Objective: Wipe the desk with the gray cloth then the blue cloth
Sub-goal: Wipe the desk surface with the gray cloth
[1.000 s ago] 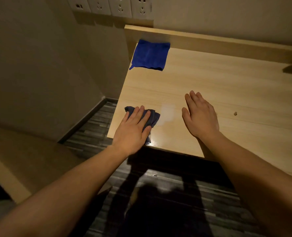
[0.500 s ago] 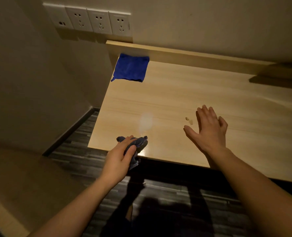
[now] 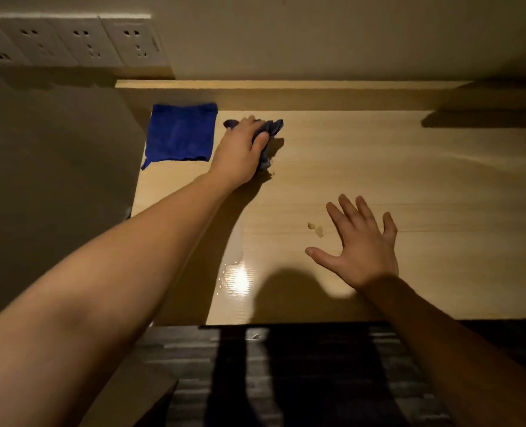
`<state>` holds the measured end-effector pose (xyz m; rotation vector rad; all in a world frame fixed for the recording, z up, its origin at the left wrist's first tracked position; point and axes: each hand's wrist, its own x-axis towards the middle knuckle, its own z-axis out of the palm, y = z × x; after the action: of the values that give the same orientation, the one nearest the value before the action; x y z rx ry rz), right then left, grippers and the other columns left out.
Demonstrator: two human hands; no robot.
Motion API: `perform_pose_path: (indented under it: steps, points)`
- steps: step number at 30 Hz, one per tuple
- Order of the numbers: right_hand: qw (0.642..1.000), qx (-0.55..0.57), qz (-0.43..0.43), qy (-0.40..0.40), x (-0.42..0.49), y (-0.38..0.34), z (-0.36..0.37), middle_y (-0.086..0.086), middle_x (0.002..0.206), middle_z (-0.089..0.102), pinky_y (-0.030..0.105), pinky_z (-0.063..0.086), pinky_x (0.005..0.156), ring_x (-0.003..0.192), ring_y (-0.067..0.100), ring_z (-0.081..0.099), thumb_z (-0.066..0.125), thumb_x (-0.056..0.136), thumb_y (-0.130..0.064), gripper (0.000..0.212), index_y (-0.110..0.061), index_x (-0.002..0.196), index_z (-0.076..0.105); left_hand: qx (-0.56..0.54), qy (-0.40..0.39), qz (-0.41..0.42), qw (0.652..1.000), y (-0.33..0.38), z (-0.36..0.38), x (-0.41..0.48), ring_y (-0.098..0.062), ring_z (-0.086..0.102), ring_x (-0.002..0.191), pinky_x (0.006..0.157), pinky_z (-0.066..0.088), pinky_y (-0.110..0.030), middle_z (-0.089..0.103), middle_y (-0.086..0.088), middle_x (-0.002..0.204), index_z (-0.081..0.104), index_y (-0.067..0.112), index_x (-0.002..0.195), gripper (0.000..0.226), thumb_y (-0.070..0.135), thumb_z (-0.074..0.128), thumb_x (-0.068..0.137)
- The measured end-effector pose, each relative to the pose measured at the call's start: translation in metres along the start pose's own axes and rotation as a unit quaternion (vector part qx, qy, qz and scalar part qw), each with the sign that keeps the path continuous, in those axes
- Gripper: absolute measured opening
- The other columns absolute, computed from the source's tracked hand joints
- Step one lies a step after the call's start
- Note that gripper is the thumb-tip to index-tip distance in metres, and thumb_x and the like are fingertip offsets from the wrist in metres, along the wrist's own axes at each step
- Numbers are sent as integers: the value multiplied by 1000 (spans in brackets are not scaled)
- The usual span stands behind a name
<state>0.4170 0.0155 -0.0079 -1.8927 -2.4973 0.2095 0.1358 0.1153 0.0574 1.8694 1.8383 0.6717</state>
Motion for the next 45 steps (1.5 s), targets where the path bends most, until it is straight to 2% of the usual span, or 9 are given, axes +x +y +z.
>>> perform_pose_path:
  steps: [2,4,6,8,12,16,22,35,45]
  points:
    - [1000,-1,5,-29,5,2,0,-11,173,8,64,4,122,160,17,0,16,75,-103,107,-41,163,19,74,-44,11,996,-10,10,33,-38,49,136,118,35,-52,49,-15,155,50,10,156,47,32,40,116]
    - [998,8,7,-63,9,4,-1,-16,172,-3,62,-3,122,159,14,-6,14,71,-106,112,-43,164,11,162,-103,12,981,-24,19,54,-39,23,157,129,16,-56,22,-14,175,31,14,167,61,46,32,115]
    - [998,25,6,-64,9,5,-1,-19,169,-7,59,-7,121,158,11,-7,18,71,-106,112,-43,164,11,212,-135,9,968,-38,27,61,-32,0,165,131,1,-56,-1,-7,180,13,23,171,72,61,22,112]
    - [998,41,5,-38,6,5,0,-18,171,-1,58,-6,122,158,10,-3,24,74,-104,109,-42,163,16,230,-128,12,965,-44,32,60,-29,-6,165,131,-3,-57,-7,-4,180,6,32,171,76,70,16,107]
    - [999,43,2,-25,4,3,1,-14,173,7,60,-3,122,159,12,0,25,76,-103,107,-41,163,19,244,-116,0,963,-45,31,48,-31,-8,165,130,-6,-59,-4,-8,180,3,42,170,78,78,13,101]
    - [999,24,4,-30,7,4,1,-13,173,8,62,-1,121,159,15,0,21,75,-104,109,-41,163,18,252,-118,3,960,-46,32,20,-32,-6,165,130,-4,-57,-2,-13,179,4,43,169,79,79,14,100]
    - [1000,5,-4,19,-2,-1,0,-7,172,19,66,9,121,160,20,7,23,81,-99,101,-37,161,27,254,-114,-3,960,-46,33,-41,-31,-6,165,130,-2,-57,-3,-13,179,3,45,169,77,78,16,101]
    - [1000,9,0,17,-5,-3,0,-7,173,15,65,5,122,160,21,4,18,79,-100,105,-37,163,24,240,-90,-37,966,-28,48,-180,-26,-7,165,132,-4,-51,-3,-9,180,5,45,169,77,79,16,100]
    - [1000,13,-11,10,-6,-2,0,-5,174,13,67,6,121,160,23,4,14,77,-101,109,-36,163,22,195,-69,-81,975,0,69,-268,-20,-4,165,131,-6,-41,4,-4,179,12,28,170,72,62,17,107]
